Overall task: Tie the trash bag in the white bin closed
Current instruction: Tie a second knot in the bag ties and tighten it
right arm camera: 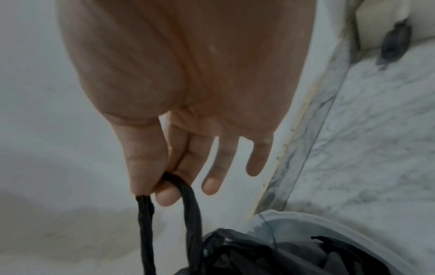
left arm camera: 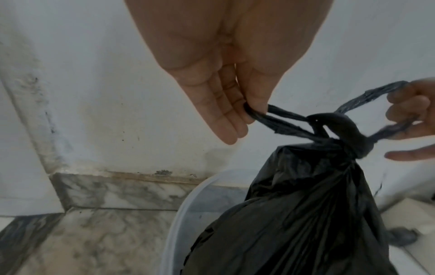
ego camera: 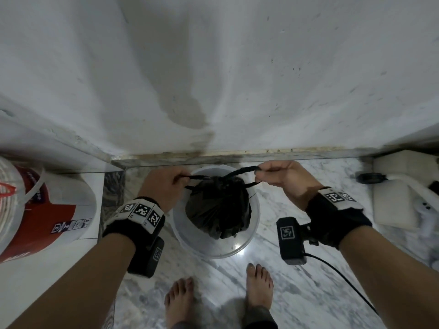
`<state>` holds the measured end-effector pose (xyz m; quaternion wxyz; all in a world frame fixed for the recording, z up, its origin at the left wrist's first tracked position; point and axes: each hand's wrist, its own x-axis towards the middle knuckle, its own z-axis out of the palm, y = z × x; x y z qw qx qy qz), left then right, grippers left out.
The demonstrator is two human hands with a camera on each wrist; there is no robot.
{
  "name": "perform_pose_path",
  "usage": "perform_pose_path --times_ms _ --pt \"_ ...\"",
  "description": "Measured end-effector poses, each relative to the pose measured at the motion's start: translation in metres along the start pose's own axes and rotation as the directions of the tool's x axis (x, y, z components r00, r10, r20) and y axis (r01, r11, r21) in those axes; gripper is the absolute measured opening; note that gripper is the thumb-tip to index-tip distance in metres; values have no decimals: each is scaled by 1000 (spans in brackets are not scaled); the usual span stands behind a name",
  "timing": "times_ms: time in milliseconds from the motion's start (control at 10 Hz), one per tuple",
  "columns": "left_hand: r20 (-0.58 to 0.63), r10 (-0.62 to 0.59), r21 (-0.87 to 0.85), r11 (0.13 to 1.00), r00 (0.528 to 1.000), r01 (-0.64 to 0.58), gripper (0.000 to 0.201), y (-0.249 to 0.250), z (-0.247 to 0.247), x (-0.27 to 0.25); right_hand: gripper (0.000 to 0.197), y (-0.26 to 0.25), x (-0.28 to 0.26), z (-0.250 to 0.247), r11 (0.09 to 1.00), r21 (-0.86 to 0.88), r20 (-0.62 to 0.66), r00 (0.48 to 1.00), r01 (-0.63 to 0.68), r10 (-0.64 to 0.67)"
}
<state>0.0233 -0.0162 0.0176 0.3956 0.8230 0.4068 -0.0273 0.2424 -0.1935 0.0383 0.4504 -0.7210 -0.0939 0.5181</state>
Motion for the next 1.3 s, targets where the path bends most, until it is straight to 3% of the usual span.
perform_pose_path --times_ms 100,200,300,400,500,600,700,800,1000,1100,1200,1300 --pt "64 69 119 990 996 -76 15 -1 -2 -3 12 1 -4 -10 992 -123 84 995 -40 50" --pt "102 69 132 988 992 -82 15 -3 3 -6 18 6 -15 1 868 -495 232 958 -34 170" --pt "25 15 103 995 1000 -18 16 -9 5 -8 19 12 -19 4 987 -149 147 985 -64 86" --pt "2 -40 157 987 999 39 20 -17 8 -12 19 16 -17 -2 979 107 -176 966 -172 189" --pt "46 -67 233 971 997 55 25 -20 18 -21 20 28 -13 4 933 234 -407 844 -273 349" --pt "62 -16 265 964 998 -1 32 -23 20 -27 21 36 -7 7 924 257 -461 804 -284 375" --pt "131 96 350 927 987 -137 34 -33 14 -29 19 38 -2 2 953 120 -497 814 -279 301" --pt "168 133 470 860 977 -198 10 -37 8 -32 22 43 -2 -2 956 -42 -520 824 -289 226" --pt "239 105 469 858 965 -209 17 -29 0 -39 31 42 -1 -2 949 -95 -543 814 -301 204" --pt "179 72 332 935 981 -129 24 -11 -4 -34 32 44 1 0 956 -120 -575 804 -266 152" --pt "179 -11 260 965 984 -36 34 3 -13 -39 37 37 -8 5 966 -150 -539 836 -211 99" --pt "134 -118 187 978 984 92 48 15 -25 -47 57 16 -28 8 935 -310 -480 877 -175 5"
